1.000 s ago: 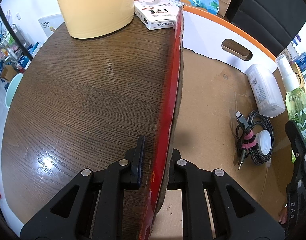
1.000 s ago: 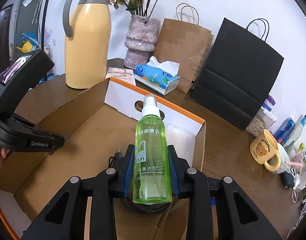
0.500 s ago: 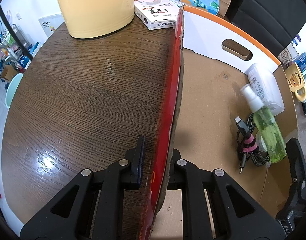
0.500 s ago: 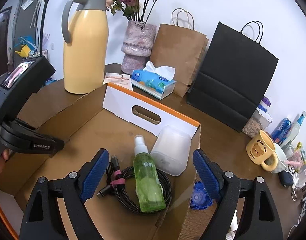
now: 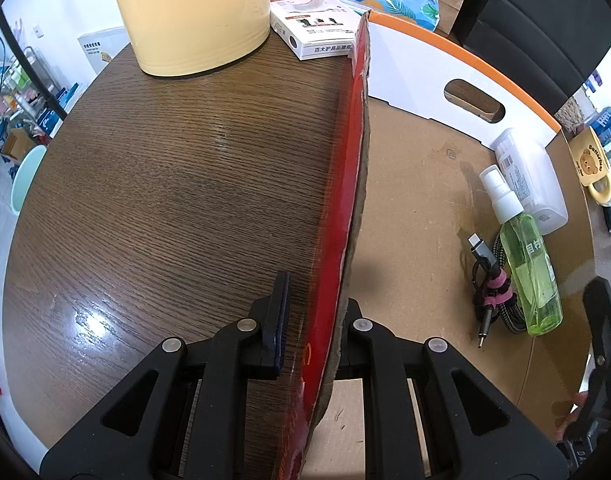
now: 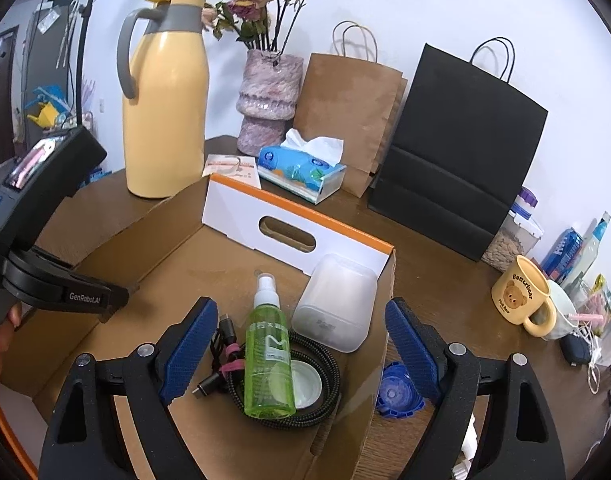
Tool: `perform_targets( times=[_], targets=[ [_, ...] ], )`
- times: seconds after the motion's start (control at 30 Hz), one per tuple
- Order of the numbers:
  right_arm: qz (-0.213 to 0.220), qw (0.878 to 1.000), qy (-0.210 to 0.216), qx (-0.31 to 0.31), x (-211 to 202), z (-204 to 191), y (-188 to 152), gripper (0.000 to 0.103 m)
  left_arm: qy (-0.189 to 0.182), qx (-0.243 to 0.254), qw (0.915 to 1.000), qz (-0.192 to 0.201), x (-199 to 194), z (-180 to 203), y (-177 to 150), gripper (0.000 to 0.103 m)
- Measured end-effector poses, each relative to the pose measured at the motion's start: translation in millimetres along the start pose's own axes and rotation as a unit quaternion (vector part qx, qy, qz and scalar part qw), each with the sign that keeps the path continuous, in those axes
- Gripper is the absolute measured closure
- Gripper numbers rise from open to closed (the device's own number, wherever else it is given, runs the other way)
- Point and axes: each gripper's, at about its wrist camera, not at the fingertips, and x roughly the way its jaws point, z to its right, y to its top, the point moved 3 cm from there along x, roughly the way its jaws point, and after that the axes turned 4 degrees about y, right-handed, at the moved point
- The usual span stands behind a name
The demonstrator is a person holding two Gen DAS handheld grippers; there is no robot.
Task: Organize rigid objects
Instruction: 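Move the right gripper to the white lotion bottle and grasp it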
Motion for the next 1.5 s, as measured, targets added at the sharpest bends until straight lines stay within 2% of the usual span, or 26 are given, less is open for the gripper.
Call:
perform_targets(
  times=[0.1,0.27,0.4,0.57,0.97,1.43,1.47,1.5],
  targets=[
    [0.003,1.0,0.021,0.01,-3.9,3.5,-1.2,0.013,0.0,0.0,1.0,0.0,-0.2,-1.6,-0.5,0.092],
    [0.018,0.999,0.025,0.022,-18.9,15.5,-4.0,0.013,-0.001,-0.001,1.0,-0.001,0.3,-4.3,-0.3,0.092],
    [0.027,0.999,0.017,0.036,-29.7,36.3,-11.0,0.013,-0.001,-0.001,1.0,-0.001,1.0,-5.3,0.0,0.092],
    [0.018,0.998,-0.006,0.067,-32.5,74.6,-25.6,0.013,-0.003,-0.001,1.0,-0.002,0.9,-6.3,-0.2,0.092],
    [-0.045,0.988,-0.046,0.14,-20.6,170.4,-76.7,0.013,-0.001,-0.002,1.0,-0.001,0.6,-6.9,0.2,0.092],
    [-0.141,0.976,-0.027,0.163,32.2,186.6,-116.2,0.013,0.0,-0.002,1.0,0.0,-0.1,-8.0,0.3,0.092],
    [-0.145,0.975,-0.023,0.168,35.6,187.6,-118.6,0.011,0.0,-0.002,1.0,0.0,0.0,-8.3,0.3,0.092],
    [-0.143,0.974,-0.018,0.175,36.8,189.2,-119.3,0.003,0.0,-0.002,1.0,0.0,-0.1,-8.5,0.3,0.092]
  ],
)
